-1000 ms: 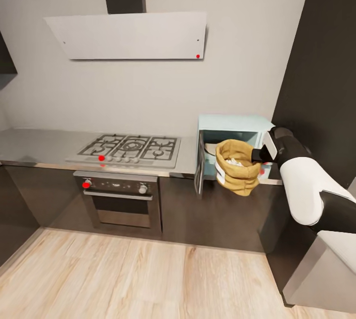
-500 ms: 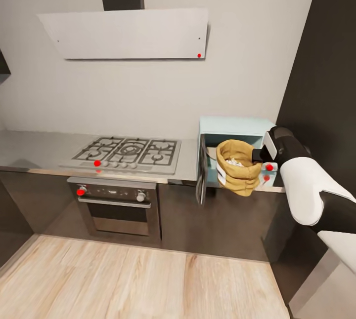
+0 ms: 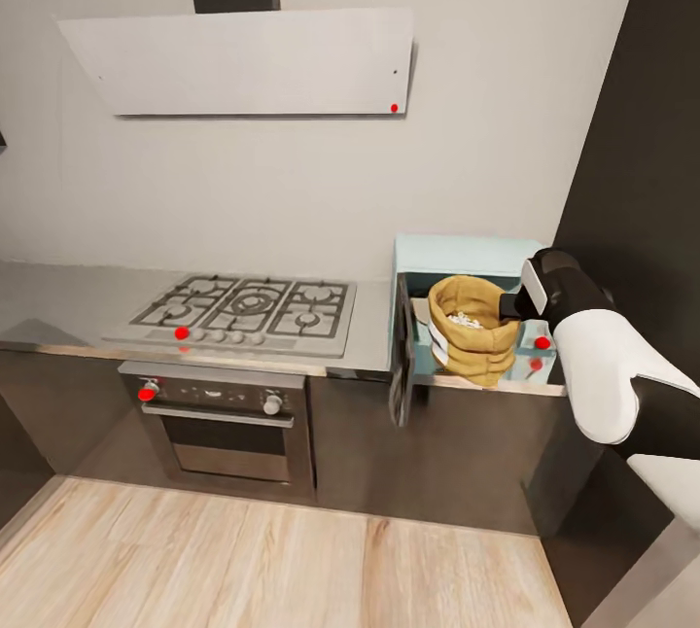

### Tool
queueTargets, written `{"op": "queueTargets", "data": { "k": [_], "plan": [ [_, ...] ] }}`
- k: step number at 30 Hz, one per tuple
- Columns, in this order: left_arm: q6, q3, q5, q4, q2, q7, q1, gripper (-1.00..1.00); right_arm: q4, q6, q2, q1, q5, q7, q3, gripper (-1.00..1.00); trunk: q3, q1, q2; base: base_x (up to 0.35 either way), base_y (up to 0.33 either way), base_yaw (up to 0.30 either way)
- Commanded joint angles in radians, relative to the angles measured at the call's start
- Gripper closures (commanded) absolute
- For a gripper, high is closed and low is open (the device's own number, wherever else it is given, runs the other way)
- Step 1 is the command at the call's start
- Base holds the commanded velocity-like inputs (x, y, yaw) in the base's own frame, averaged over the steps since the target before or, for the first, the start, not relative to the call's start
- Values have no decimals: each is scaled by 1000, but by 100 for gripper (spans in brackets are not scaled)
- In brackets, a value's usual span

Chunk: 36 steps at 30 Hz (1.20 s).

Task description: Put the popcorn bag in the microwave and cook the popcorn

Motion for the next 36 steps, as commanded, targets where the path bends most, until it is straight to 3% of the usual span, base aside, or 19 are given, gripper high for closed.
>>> {"op": "queueTargets", "data": {
  "k": [1,22,28,36],
  "plan": [
    [-3,1,9,-1,0,1,0,-100,-1,3,1,-1,5,0,-6,100,-1,0,-1,202,0,0],
    [-3,1,9,-1,-2,1,0,-100,16,3,-3,-1,2,-3,-6,100,-1,0,-1,160,0,0],
    [-3,-1,9,-1,0,1,0,-100,29,3,-29,-1,1,-3,-6,100,-1,0,-1,159,0,0],
    [-3,1,9,-1,0,1,0,-100,70,3,-38,-1,1,-4,-6,100,-1,0,-1,125,0,0]
  ]
}}
